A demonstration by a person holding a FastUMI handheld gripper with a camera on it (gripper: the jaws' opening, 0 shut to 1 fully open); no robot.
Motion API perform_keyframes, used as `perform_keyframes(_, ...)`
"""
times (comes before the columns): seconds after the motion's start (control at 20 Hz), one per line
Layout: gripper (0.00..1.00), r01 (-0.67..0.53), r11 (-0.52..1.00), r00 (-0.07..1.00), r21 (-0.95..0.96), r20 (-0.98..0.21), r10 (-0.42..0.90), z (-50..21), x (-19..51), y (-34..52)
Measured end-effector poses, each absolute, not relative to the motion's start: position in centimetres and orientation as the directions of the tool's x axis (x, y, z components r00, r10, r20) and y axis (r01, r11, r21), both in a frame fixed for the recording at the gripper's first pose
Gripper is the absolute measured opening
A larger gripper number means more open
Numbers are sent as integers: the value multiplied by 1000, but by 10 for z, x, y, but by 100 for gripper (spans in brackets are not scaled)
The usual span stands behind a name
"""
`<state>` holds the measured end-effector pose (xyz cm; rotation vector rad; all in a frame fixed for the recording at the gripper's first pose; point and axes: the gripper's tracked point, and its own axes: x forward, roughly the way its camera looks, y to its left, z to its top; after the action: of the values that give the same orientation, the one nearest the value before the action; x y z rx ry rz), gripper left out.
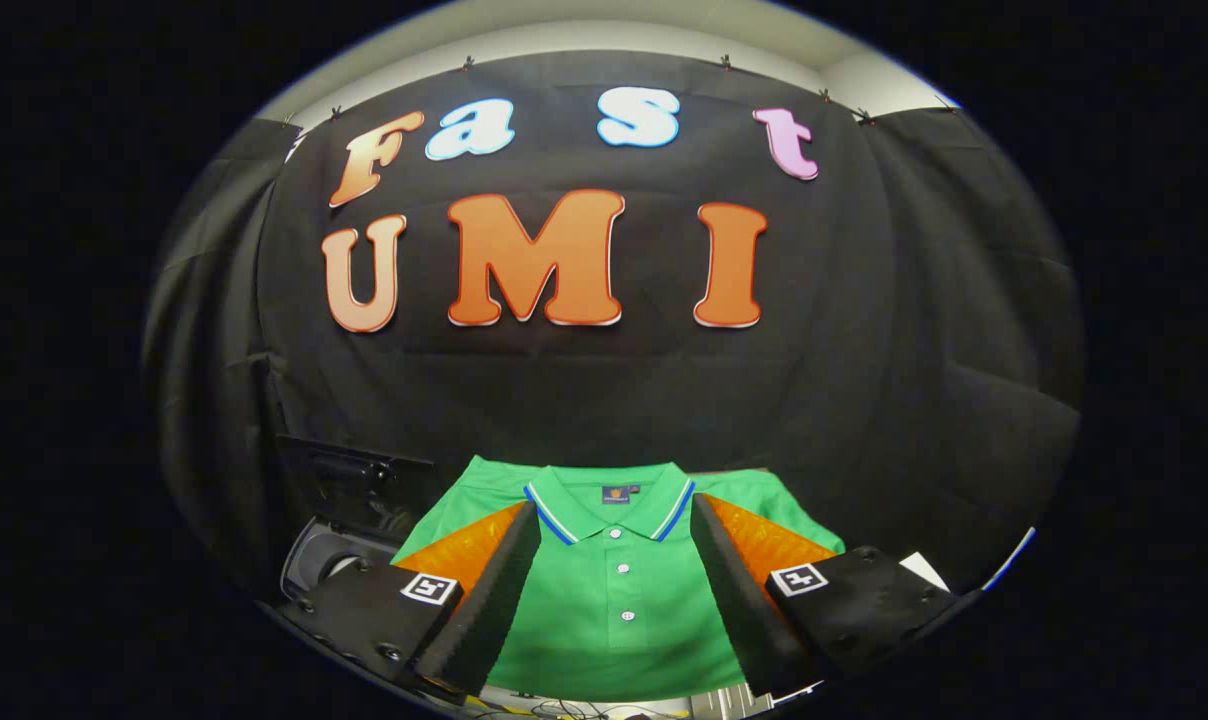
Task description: Put the clothes into the washing machine and then close the washing machine lid.
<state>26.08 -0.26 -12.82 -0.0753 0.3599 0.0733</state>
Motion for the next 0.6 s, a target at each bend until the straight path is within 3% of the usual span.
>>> perform_keyframes(0.6, 98, -22, 999, 751, -27, -661, -2, -232, 296, -24)
